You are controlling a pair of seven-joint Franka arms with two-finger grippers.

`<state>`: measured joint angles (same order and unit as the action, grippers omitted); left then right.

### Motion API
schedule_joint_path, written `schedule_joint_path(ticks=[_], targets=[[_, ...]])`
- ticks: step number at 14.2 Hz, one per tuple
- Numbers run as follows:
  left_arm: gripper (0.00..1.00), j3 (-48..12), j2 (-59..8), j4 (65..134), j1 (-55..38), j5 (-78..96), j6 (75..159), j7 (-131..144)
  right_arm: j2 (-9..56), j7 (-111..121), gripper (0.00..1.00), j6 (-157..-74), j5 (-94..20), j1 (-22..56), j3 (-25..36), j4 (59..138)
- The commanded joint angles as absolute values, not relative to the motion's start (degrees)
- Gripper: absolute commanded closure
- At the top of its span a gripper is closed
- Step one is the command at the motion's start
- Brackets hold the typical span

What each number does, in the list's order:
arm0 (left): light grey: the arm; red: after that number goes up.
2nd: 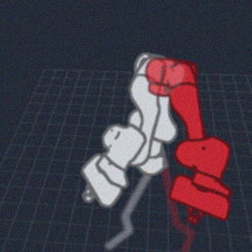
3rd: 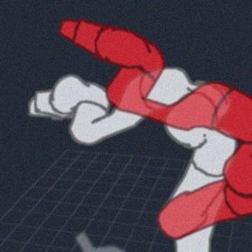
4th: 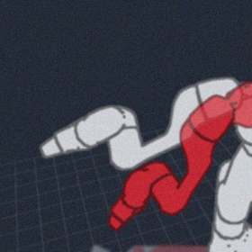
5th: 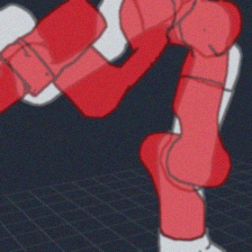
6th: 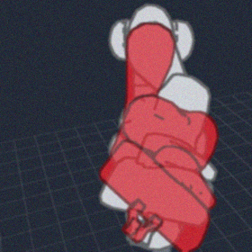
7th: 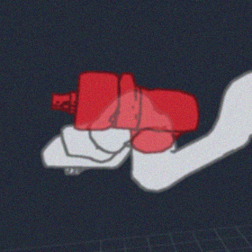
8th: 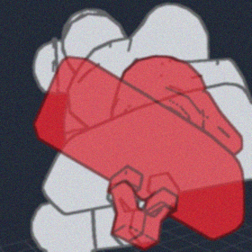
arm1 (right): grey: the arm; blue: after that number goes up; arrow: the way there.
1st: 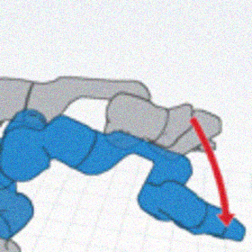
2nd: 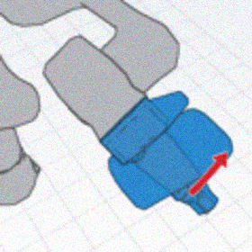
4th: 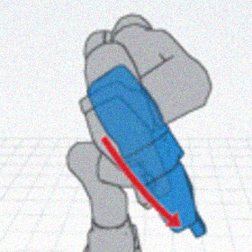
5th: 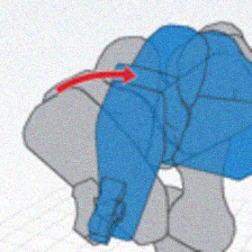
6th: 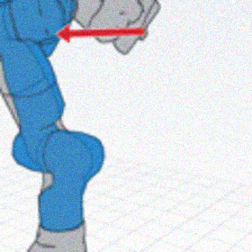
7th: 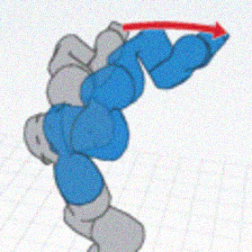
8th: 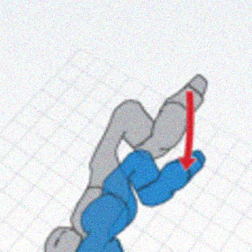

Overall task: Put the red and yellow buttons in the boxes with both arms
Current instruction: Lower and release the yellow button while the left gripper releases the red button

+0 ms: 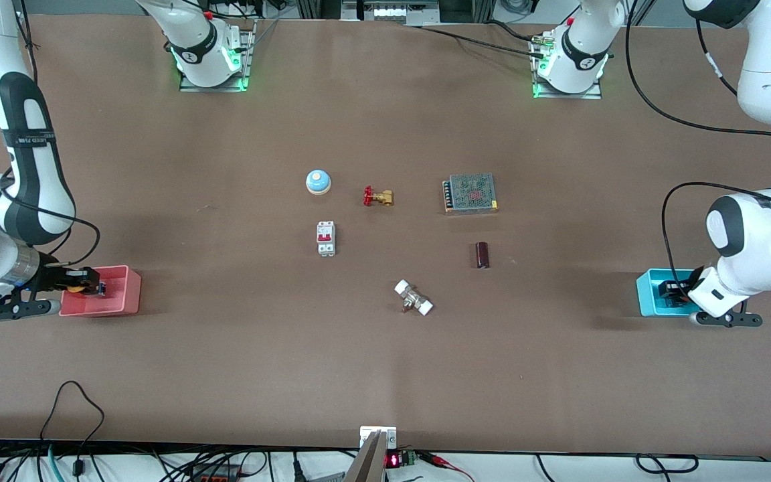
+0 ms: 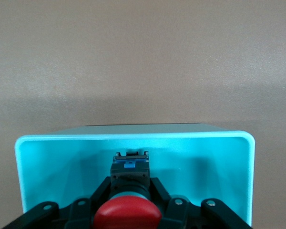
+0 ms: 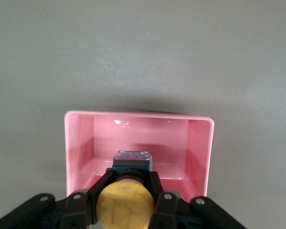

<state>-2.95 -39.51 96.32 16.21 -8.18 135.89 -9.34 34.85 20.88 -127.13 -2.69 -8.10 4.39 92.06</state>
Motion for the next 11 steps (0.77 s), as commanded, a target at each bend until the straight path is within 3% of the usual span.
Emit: schedule_joint_path(ticks=[1, 2, 6, 11], targets=[[0.23, -3.5, -38.9, 96.8, 16.8, -8.3, 135.4, -10.5, 36.0, 20.5, 0.69, -127.7, -3.9, -8.2, 4.7, 91.1], [0.02, -3.6, -38.8, 96.8, 16.8, -8.3, 135.3, -10.5, 36.4, 20.5, 0.67, -127.7, -3.9, -8.2, 4.7, 91.1], [0.00, -3.6, -35.9, 96.2, 16.7, -8.3, 131.8, -11.5, 37.3, 20.5, 0.62, -127.9, -3.9, -8.2, 4.9, 91.2], [0.00, -6.4, -25.3, 92.0, 16.1, -8.2, 110.9, -11.2, 37.9, 20.6, 0.58, -127.9, -3.9, -8.2, 5.2, 91.2]])
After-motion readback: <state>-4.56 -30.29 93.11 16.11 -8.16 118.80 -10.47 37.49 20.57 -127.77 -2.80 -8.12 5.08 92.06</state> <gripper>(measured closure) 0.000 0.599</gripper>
